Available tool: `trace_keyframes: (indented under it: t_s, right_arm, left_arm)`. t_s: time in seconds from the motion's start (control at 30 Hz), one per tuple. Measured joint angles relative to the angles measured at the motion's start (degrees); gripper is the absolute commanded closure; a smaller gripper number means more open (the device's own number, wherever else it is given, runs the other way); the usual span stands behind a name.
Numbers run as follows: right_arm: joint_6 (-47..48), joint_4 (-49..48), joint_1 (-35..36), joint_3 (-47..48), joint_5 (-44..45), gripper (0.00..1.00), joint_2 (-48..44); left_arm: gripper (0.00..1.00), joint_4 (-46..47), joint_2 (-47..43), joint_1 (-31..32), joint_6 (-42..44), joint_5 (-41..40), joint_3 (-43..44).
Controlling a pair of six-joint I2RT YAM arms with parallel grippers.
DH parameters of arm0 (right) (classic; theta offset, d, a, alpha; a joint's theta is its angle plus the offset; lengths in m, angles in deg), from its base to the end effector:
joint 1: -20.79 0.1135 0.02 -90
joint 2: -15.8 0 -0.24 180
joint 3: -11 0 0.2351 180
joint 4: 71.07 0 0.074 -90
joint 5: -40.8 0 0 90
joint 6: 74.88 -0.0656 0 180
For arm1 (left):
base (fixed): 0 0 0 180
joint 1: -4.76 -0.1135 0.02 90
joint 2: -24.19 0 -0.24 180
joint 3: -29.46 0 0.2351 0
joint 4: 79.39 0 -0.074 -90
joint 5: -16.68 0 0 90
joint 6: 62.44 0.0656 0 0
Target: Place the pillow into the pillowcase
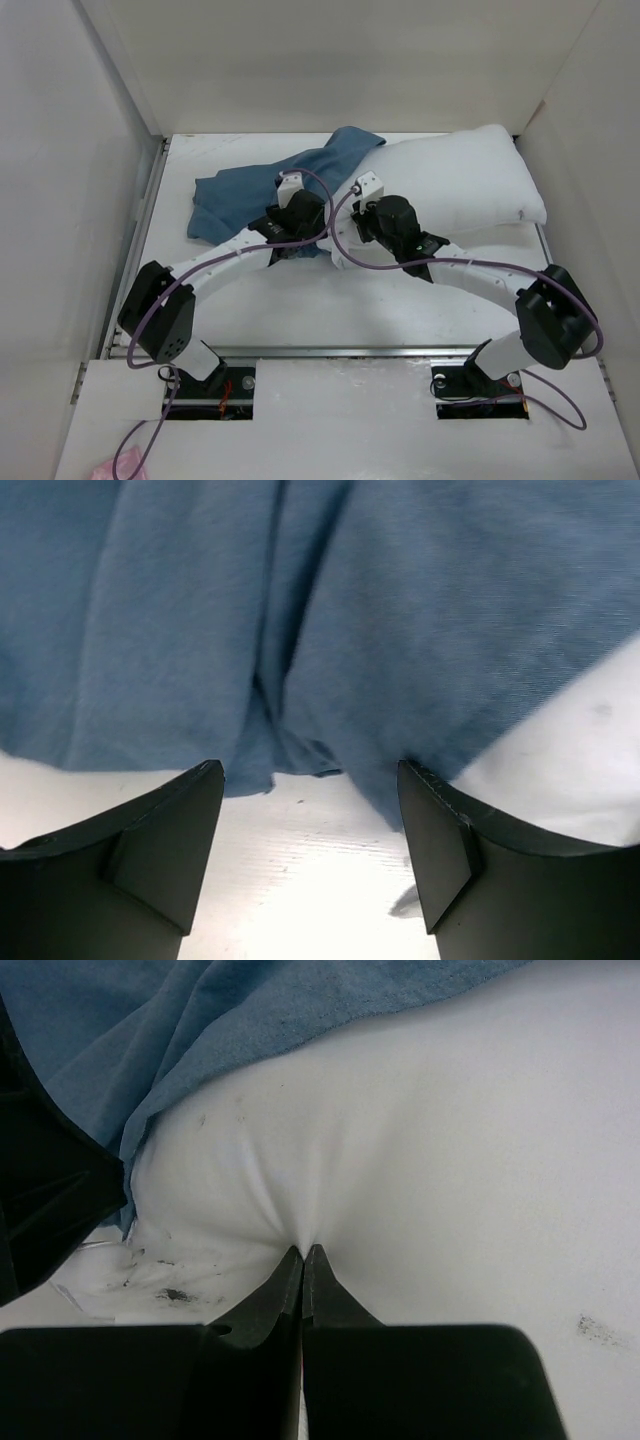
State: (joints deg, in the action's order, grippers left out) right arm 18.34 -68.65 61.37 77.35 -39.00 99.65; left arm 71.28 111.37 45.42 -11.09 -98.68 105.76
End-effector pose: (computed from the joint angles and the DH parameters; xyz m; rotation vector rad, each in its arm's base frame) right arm 0.2725 0.2181 0.2342 -0.6041 1.8245 0.2686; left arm 0.2769 -0.2008 0.2228 -0.1906 2.1985 -0.2698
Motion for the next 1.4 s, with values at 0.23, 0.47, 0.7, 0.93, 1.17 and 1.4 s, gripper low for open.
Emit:
trace_keyframes:
  t_s: [0.23, 0.47, 0.7, 0.93, 1.17, 1.4]
  right_arm:
    - [0.0, 0.11, 0.0, 0.04, 0.13, 1.0, 0.42]
    - [0.0, 0.15, 0.0, 0.46, 0.37, 1.0, 1.09]
    - [-0.02, 0.61, 0.02, 0.5, 0.79, 1.0, 1.16]
    - [-4.76, -0.48, 0.17, 2.51, 7.65, 1.0, 2.03]
    - [-12.52, -3.76, 0.87, 17.55, 20.61, 1.0, 13.4]
    - [-19.93, -8.83, 2.47, 20.06, 25.03, 1.0, 16.87]
  left_arm:
    - [0.31, 7.06, -3.56, -0.02, 5.38, 5.11, -4.72]
    - [0.35, 7.91, 1.49, -0.66, 7.34, 5.51, -1.22]
    - [1.0, 7.15, 4.85, -1.97, 6.86, 5.44, 1.05]
    - [1.0, 3.93, 1.29, -3.54, 6.29, 5.27, 1.07]
    - [1.0, 4.22, -7.08, 3.96, 7.65, 9.05, 2.43]
    - [1.0, 2.95, -7.74, 6.78, 10.97, 13.29, 9.84]
